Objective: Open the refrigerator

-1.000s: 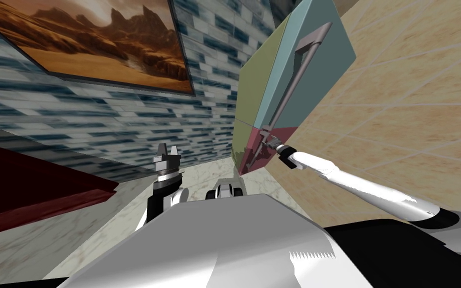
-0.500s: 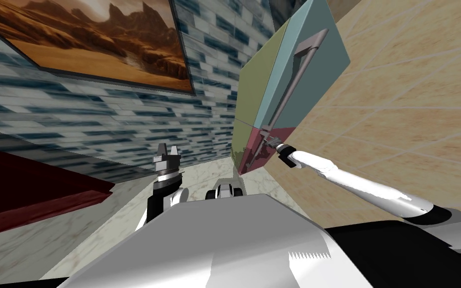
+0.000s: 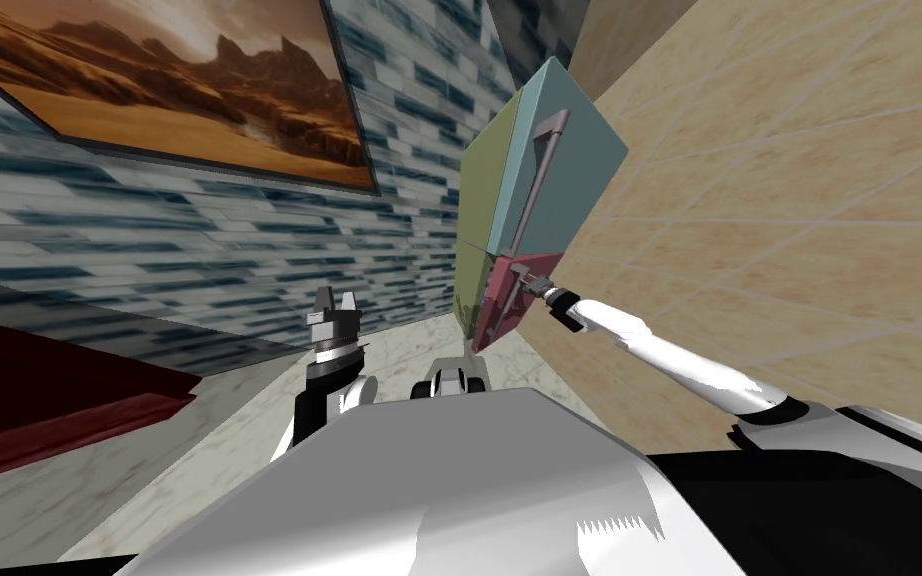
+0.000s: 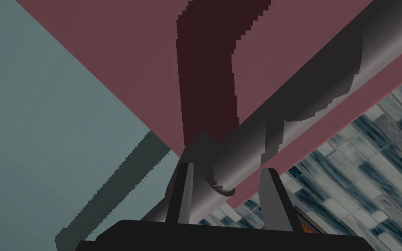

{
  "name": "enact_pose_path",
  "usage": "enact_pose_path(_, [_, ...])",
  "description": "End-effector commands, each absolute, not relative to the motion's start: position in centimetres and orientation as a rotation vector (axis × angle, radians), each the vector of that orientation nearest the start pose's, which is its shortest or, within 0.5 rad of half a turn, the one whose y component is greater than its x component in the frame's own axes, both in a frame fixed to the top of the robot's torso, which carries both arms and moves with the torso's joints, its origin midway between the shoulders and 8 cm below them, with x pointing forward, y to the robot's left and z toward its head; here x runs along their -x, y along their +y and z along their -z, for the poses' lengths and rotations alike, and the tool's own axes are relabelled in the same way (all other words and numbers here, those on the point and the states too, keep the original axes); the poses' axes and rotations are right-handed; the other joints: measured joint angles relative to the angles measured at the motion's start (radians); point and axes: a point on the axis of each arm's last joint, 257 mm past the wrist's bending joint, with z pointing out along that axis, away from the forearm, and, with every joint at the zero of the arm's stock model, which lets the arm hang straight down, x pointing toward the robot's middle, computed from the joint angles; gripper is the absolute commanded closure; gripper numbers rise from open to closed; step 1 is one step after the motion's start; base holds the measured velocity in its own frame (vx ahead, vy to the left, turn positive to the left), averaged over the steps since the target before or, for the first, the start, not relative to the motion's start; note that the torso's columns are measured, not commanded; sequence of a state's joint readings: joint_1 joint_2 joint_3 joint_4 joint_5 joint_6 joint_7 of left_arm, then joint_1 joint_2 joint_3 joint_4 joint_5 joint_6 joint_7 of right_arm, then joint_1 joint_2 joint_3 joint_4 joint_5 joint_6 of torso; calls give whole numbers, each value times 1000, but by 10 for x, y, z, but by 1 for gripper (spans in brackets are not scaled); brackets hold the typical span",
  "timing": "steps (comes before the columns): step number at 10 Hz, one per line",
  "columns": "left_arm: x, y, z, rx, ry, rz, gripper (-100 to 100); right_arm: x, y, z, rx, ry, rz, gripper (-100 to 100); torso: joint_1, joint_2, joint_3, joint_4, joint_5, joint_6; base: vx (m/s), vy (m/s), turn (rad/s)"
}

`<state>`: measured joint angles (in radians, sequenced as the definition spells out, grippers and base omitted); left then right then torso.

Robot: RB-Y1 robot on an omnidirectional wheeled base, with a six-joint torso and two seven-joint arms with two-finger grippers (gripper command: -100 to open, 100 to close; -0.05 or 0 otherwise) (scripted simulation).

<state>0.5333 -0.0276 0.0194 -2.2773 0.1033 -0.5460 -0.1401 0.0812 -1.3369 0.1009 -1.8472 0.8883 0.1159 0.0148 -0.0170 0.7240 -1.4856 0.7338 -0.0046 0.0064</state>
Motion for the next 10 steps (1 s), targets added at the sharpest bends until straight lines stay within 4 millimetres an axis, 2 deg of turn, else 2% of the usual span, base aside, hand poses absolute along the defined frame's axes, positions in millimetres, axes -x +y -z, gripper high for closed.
enact_pose_path(1, [-330,304,-21,679,550,1202,0,-538,-405,20,642,1459,355,100,-1,-3,-1,-1,-1,-2,-53,-38,-18])
enact_pose_path(2, [-330,304,-21,679,550,1202,0,-540,-391,47,673,1486,304,100,5,-5,-4,0,2,-4,-97,-102,-166])
enact_pose_path(4, [-330,304,-21,679,550,1202,0,-551,-385,21,676,1438,304,100,-3,-2,-1,-1,-2,-2,-70,-88,-52])
enact_pose_path(5, [-330,304,-21,679,550,1202,0,-554,-367,43,710,1450,254,100,2,-4,-3,0,1,-4,-87,-134,-183])
enact_pose_path(7, [-330,304,-21,679,550,1202,0,-563,-361,22,718,1414,250,100,-2,-2,-1,-1,-2,-2,-68,-95,-51])
enact_pose_path(8, [-330,304,-21,679,550,1202,0,-563,-361,22,718,1414,250,100,5,-4,-3,0,2,-4,-10,-8,5])
enact_pose_path(9, [-330,304,-21,679,550,1202,0,-567,-338,35,760,1407,203,100,10,-6,-4,0,4,-5,-50,-98,-173])
enact_pose_path(10, [-330,304,-21,679,550,1202,0,-572,-333,28,767,1394,188,100,3,-2,-2,0,1,-2,-79,-111,-102])
